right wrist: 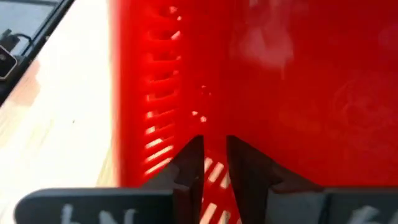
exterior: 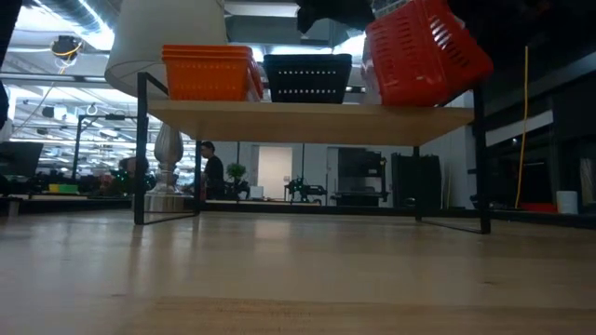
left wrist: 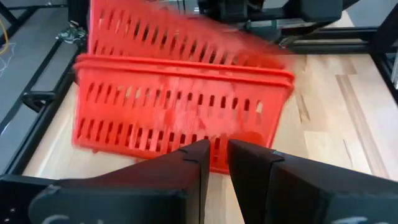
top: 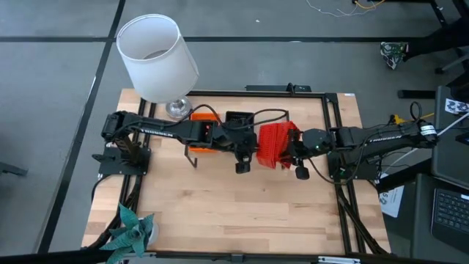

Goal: Stack baskets on shelf by color
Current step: Adjust the red bin on the shelf

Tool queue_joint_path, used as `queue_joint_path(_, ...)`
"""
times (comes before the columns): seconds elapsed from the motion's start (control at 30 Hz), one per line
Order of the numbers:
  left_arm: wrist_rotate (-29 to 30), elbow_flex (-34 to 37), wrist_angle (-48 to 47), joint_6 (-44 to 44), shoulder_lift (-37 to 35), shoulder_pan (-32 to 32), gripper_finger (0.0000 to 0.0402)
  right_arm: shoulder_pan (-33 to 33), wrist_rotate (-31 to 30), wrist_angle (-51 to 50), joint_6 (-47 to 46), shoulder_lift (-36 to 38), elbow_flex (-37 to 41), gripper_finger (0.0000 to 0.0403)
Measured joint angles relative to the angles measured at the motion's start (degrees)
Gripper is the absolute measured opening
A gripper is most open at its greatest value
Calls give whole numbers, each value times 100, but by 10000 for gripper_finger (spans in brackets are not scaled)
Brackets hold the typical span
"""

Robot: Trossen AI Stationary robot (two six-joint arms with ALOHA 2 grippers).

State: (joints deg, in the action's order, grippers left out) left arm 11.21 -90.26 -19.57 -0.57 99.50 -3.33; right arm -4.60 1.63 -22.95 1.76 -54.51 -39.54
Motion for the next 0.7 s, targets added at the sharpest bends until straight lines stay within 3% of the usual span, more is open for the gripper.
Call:
queue_joint_path(0.37,-477,-11,296,-81,268,188,50,-4,31,-170,235,-716,-483,72)
queue_joint_path(0.7,-440,31,105,-82,354,196,50,2,-24,-56,634,-747,-1078,72)
